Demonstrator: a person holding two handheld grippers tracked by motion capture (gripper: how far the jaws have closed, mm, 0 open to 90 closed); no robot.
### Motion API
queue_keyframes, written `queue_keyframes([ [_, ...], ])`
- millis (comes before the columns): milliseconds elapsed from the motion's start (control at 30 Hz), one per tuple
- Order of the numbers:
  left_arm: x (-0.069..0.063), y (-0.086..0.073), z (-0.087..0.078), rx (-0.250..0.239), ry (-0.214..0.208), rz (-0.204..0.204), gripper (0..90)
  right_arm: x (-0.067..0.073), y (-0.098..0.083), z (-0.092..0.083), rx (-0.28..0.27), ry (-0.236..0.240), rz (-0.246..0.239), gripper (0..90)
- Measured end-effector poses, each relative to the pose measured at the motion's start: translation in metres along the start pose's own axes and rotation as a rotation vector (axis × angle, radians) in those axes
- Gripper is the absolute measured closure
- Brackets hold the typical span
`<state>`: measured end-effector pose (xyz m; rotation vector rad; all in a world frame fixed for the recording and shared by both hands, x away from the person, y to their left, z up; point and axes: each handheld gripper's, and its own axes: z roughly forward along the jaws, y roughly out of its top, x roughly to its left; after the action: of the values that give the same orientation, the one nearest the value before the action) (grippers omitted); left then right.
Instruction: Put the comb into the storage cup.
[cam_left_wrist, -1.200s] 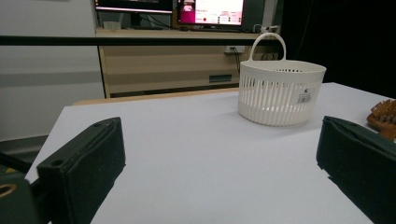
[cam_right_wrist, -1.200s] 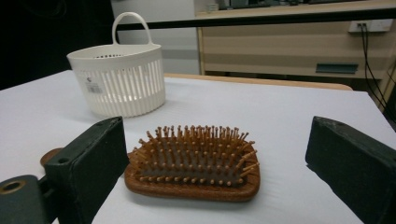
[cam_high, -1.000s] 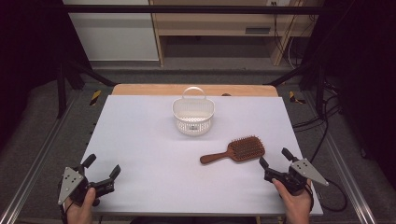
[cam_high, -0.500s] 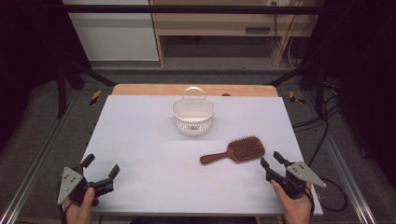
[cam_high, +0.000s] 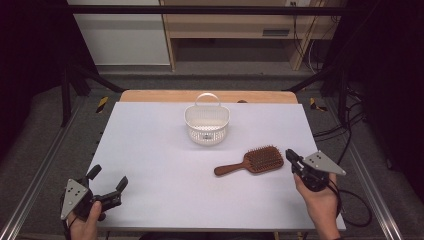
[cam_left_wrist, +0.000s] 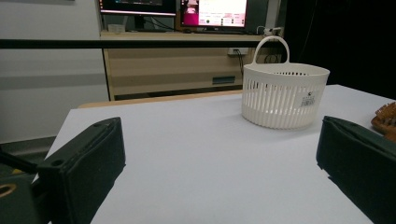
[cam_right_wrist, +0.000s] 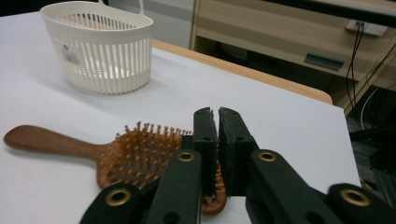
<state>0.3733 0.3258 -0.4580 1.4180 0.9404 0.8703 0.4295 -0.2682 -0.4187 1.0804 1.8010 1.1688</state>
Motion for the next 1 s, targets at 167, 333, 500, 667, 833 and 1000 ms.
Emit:
queue_keyframes([
  [167,0.000,0.000,0.000,0.004,0.000,0.000,1.1,-0.018,0.010,0.021,0.069,0.010,0.059,90.0],
  [333,0.000,-0.001,0.001,0.007,0.000,-0.001,1.1,-0.029,0.008,0.045,0.147,0.013,0.088,90.0],
  [500,0.000,-0.001,0.001,0.006,-0.001,-0.001,1.1,-0.037,0.003,0.066,0.213,0.021,0.101,90.0],
  [667,0.000,-0.001,0.001,0.007,-0.003,0.001,1.1,-0.043,-0.004,0.083,0.273,0.023,0.111,90.0],
  [833,0.000,-0.001,0.001,0.007,-0.003,-0.001,1.1,-0.047,-0.008,0.090,0.302,0.018,0.129,90.0],
  [1000,0.000,0.000,0.001,0.007,-0.003,-0.001,1.1,-0.048,-0.013,0.094,0.324,0.018,0.126,90.0],
])
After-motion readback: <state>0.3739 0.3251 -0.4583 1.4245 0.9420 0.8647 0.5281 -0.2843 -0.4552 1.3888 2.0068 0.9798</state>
